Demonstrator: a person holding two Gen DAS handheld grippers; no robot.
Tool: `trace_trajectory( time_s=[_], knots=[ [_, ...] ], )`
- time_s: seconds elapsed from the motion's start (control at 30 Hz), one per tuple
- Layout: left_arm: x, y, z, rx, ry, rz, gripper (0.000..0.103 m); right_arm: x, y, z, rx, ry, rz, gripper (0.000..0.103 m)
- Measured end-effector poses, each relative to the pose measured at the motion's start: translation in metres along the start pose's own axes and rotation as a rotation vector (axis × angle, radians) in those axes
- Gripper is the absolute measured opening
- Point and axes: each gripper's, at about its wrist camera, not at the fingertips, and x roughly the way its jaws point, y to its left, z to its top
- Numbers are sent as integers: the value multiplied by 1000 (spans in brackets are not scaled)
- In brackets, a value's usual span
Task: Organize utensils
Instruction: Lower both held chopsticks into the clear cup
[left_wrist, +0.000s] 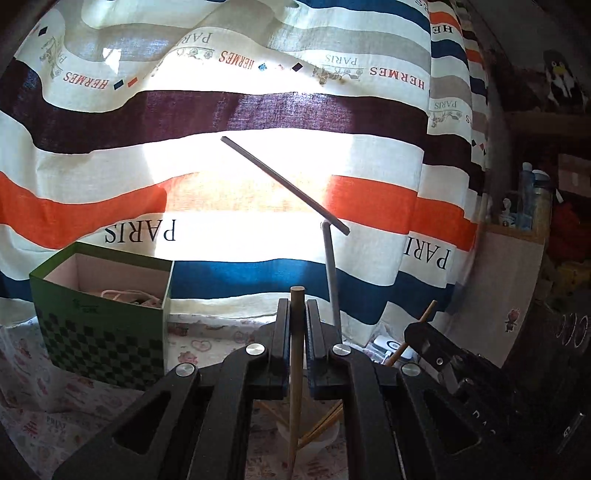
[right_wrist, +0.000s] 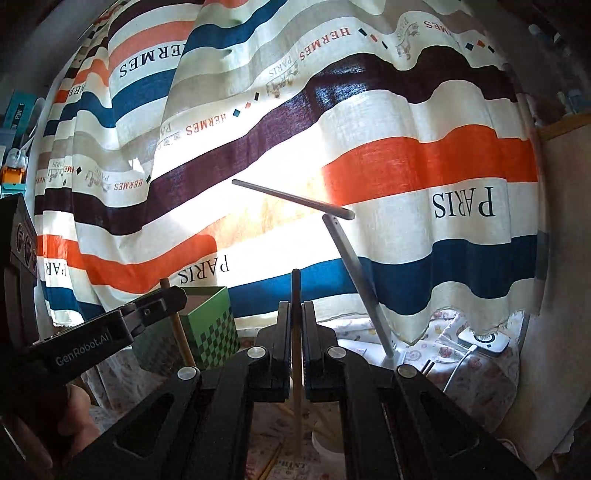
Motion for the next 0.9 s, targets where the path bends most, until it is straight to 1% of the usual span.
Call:
trace_trajectory(
  time_s=[0.1,0.2,0.3,0.4,0.47,0.53,0.7,0.9],
  knots=[
    [22,-8,5,-13,-42,-10,6,5,-13,3,23,-42,-19,6],
    [44,-14,6,0,-66,-3,6,14,-26,-1,32,-49,-49,6],
    [65,-13,0,-13,-63,-7,6,26,-37,-5,34,-37,-85,6],
    [87,-9,-13,-20,-44,22,6,39,-46,-11,44,-18,-105,6],
    [99,-6,-26,-13,-8,33,6,50,-50,-15,38,20,-115,6],
    [105,-3,-37,-5,22,40,6,64,-55,-21,46,71,-147,6],
    [118,3,-58,22,111,54,6,95,-72,-39,117,213,-156,6],
    [128,5,-75,69,182,71,7,119,-83,-54,134,365,-193,6]
  ],
)
